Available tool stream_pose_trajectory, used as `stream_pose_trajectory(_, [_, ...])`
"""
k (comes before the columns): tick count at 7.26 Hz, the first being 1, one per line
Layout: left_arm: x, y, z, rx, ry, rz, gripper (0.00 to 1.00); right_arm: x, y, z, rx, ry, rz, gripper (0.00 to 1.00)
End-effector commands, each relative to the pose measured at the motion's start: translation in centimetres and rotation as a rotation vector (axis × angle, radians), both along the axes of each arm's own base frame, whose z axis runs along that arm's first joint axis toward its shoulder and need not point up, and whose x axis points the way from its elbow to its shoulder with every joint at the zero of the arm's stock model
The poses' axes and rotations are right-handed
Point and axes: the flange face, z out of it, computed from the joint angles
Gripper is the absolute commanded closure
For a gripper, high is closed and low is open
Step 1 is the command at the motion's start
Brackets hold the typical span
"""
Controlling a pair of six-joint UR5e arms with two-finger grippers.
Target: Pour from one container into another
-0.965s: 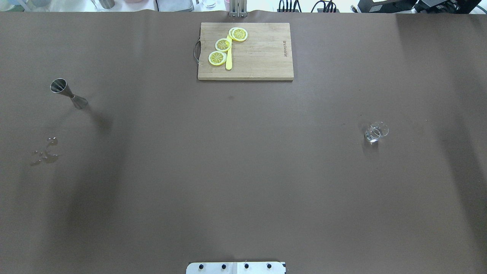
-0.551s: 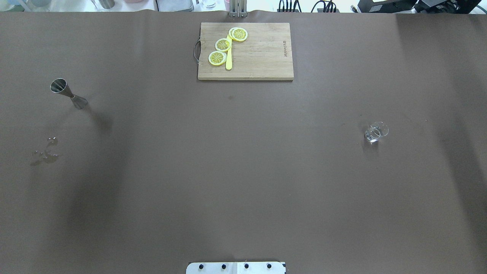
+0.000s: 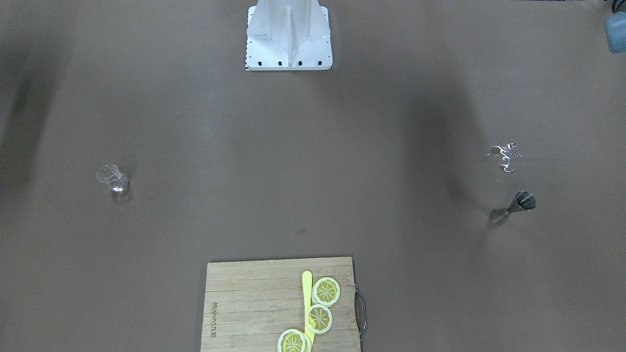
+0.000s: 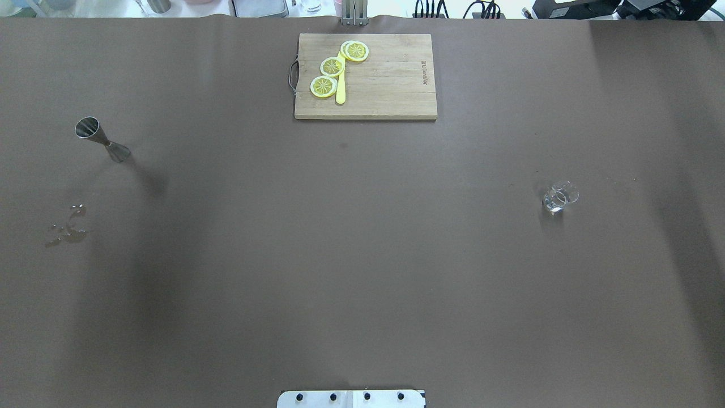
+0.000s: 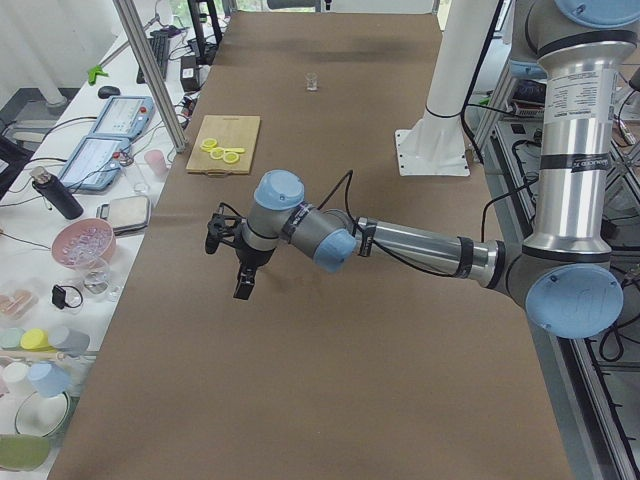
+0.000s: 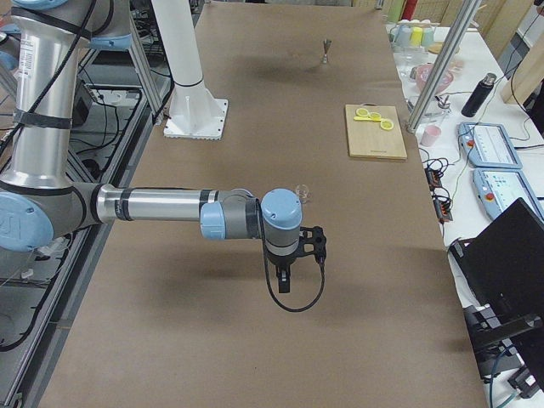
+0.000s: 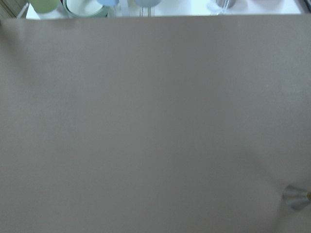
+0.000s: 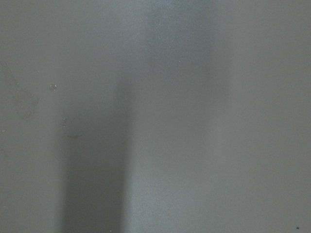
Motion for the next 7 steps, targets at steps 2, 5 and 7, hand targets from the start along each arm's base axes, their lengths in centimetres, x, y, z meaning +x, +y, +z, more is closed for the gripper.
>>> stream_pose_trajectory(2, [6.8, 1.8, -3.0, 0.034, 0.023, -0.215, 0.03, 0.0, -0.1, -0.3, 0.010, -0.002, -0.002, 0.00])
stream_pose_trajectory(5, [8.0, 3.9, -2.5, 0.140, 0.016, -0.349, 0.03, -0.1, -0.7, -2.8, 0.065, 0.018, -0.005, 0.00])
stream_pose_trajectory(7, [10.7, 5.8, -2.4, 0.261, -0.004, -0.455, 0.03, 0.0, -0.6, -3.3, 0.074, 0.026, -0.004, 0.00])
